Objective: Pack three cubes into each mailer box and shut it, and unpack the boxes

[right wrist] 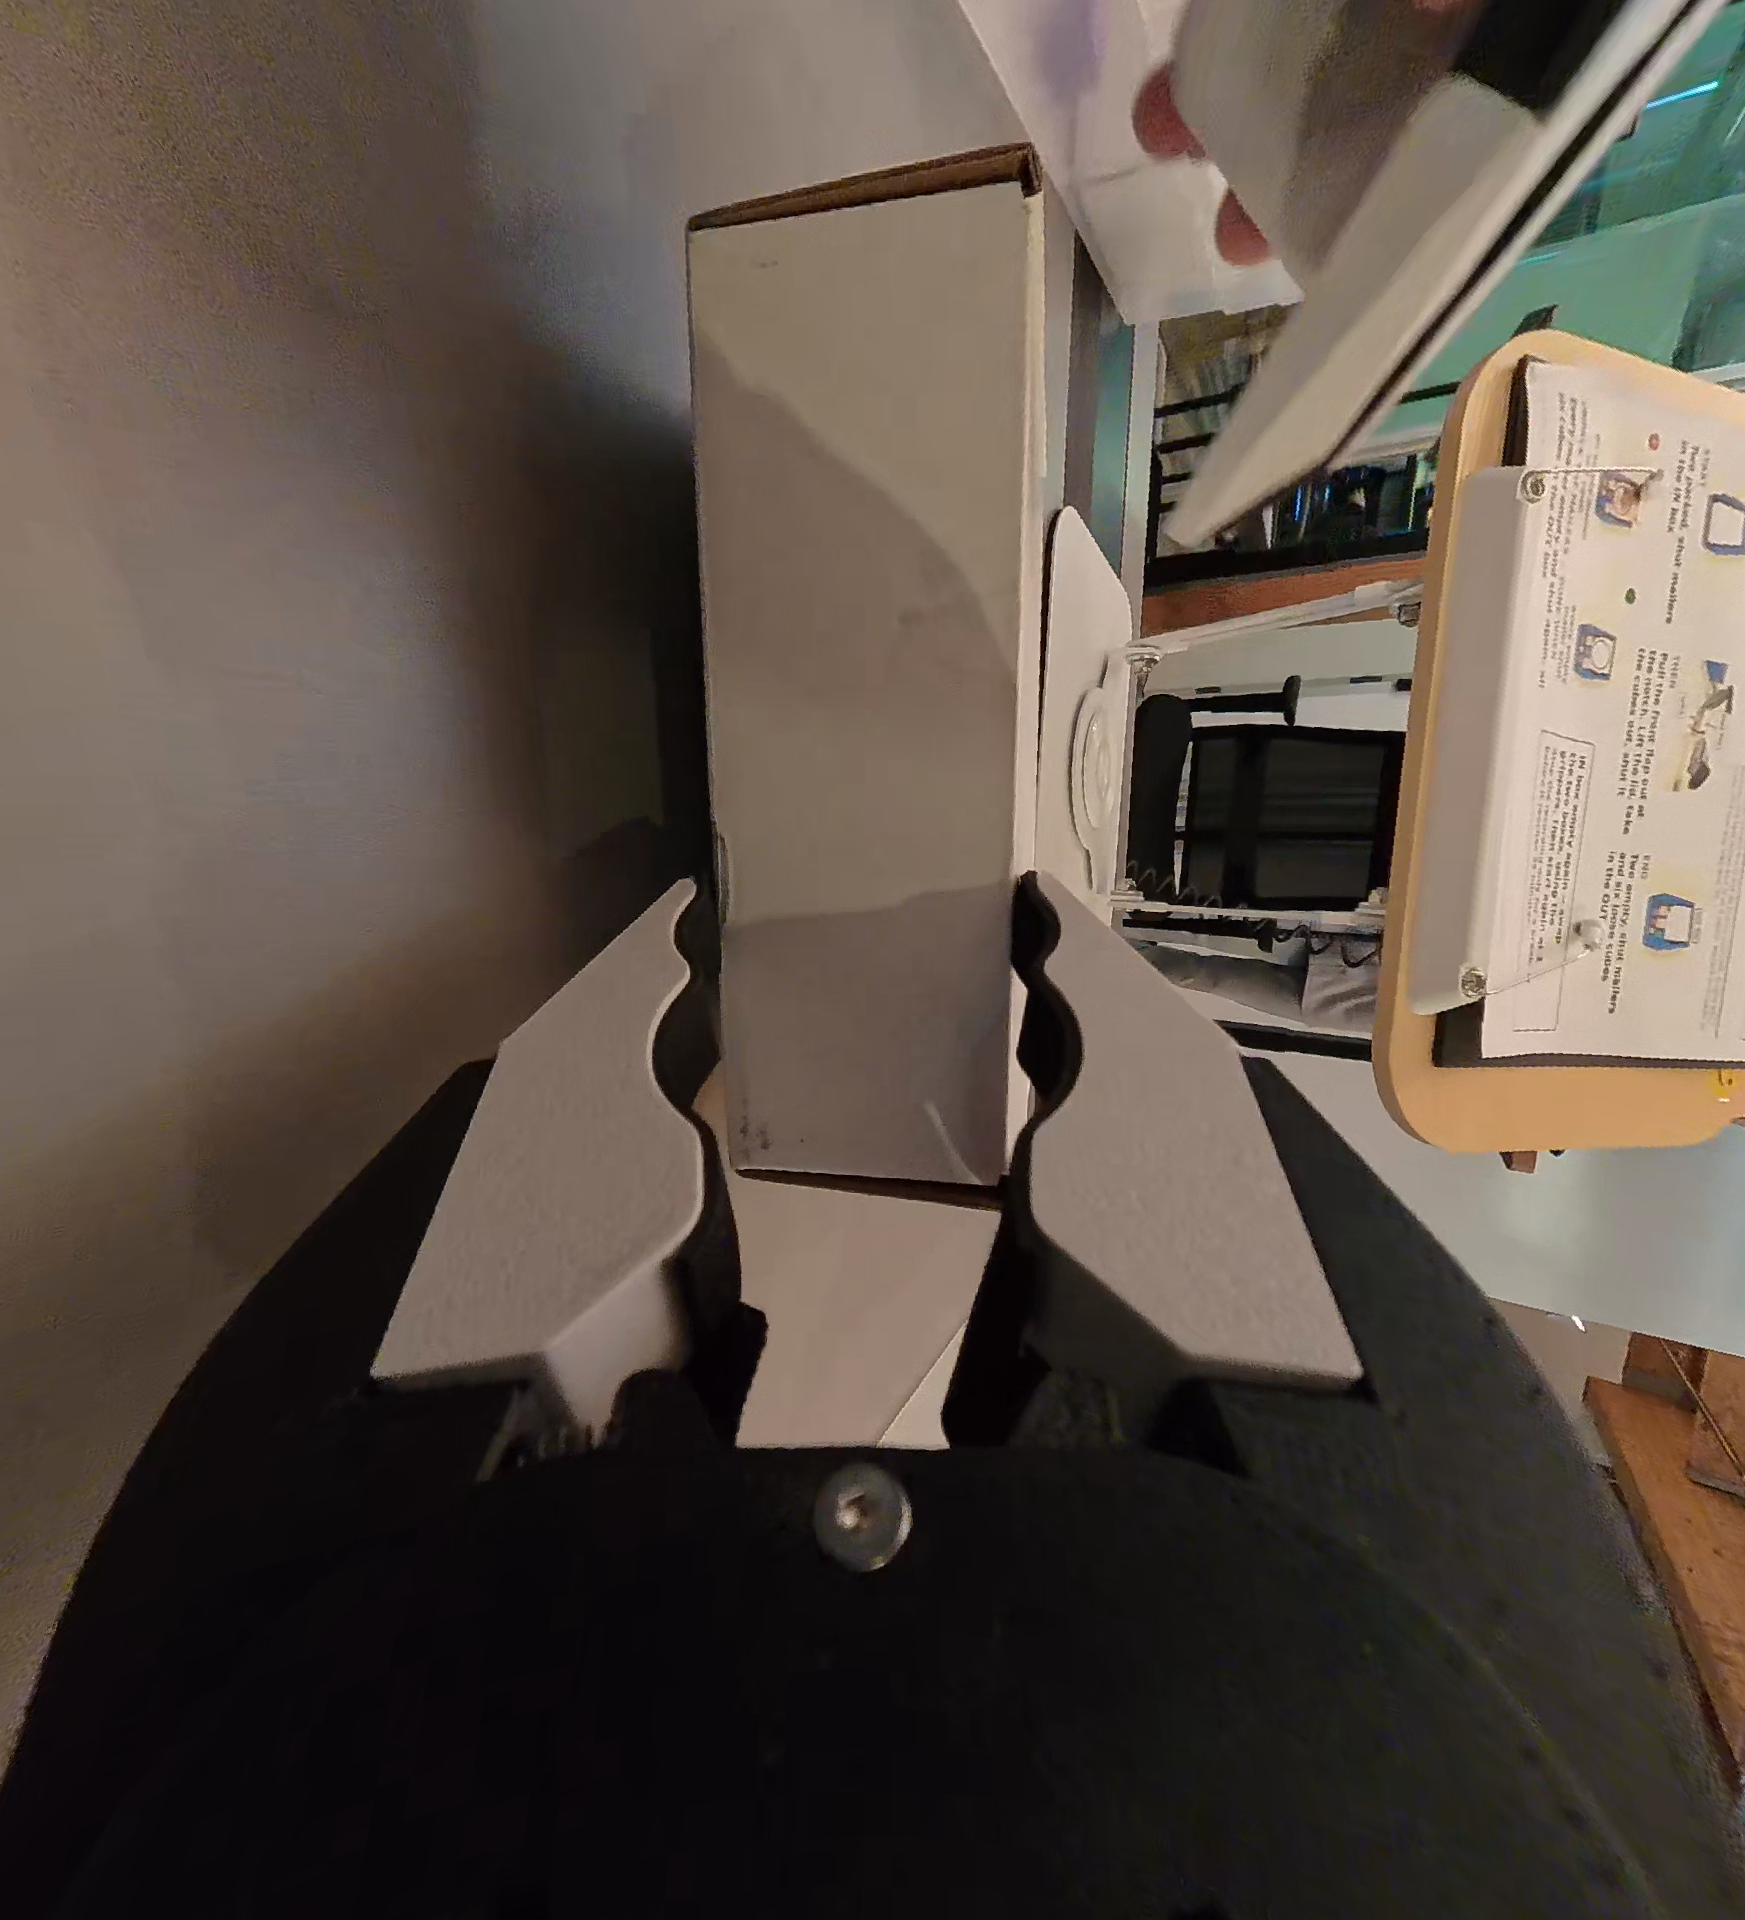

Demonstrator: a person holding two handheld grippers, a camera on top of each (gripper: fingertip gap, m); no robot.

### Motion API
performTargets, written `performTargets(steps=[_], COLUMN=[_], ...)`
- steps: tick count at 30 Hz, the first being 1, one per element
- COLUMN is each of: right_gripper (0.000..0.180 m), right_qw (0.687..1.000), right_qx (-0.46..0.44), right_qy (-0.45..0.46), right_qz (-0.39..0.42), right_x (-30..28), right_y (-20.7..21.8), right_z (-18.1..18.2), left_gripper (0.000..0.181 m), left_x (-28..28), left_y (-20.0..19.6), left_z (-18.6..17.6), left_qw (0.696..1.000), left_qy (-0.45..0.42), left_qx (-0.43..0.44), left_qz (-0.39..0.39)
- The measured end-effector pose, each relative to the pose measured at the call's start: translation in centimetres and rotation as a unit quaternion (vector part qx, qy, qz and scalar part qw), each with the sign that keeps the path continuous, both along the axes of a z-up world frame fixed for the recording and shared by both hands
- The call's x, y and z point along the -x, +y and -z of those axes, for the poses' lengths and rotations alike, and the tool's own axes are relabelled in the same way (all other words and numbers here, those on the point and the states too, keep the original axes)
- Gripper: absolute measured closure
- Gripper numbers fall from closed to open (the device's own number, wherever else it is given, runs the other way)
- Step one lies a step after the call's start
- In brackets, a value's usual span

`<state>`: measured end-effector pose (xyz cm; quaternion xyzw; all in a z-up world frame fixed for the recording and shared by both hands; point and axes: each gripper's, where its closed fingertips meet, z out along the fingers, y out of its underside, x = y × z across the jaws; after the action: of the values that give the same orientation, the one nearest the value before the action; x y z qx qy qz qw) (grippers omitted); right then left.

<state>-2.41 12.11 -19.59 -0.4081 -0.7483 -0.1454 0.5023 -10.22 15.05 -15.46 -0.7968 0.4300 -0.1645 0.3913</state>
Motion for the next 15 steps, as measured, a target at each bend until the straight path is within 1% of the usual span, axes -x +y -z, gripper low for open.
performTargets(steps=[1,4,5,9,11,15], right_gripper=[0.124,0.124,0.124,0.125,0.125,0.126], right_qw=[1.000,1.000,1.000,1.000,1.000,0.999], right_qx=[0.000,0.006,0.006,0.011,0.015,0.043], right_qy=[0.000,-0.002,-0.005,-0.005,-0.006,-0.009], right_qz=[0.000,-0.001,-0.002,-0.004,-0.006,-0.009], right_x=[0.0,0.0,-0.1,-0.3,-0.4,-0.6], right_y=[0.0,0.0,0.0,-0.1,-0.2,-0.5], right_z=[0.0,0.0,0.0,0.2,0.4,1.0], left_gripper=[0.144,0.142,0.142,0.152,0.156,0.165], left_x=[-0.1,0.1,0.1,0.6,0.9,0.5], left_y=[-0.9,-2.0,-2.0,-2.8,-3.5,-4.1], left_z=[0.3,1.6,1.5,1.9,2.2,2.9], left_qw=[1.000,1.000,0.999,0.996,0.993,0.994], left_qy=[0.002,0.020,0.005,-0.071,-0.103,-0.099], left_qx=[0.000,-0.016,-0.027,-0.026,-0.006,-0.018], left_qz=[0.000,-0.019,-0.029,-0.050,-0.058,-0.044])
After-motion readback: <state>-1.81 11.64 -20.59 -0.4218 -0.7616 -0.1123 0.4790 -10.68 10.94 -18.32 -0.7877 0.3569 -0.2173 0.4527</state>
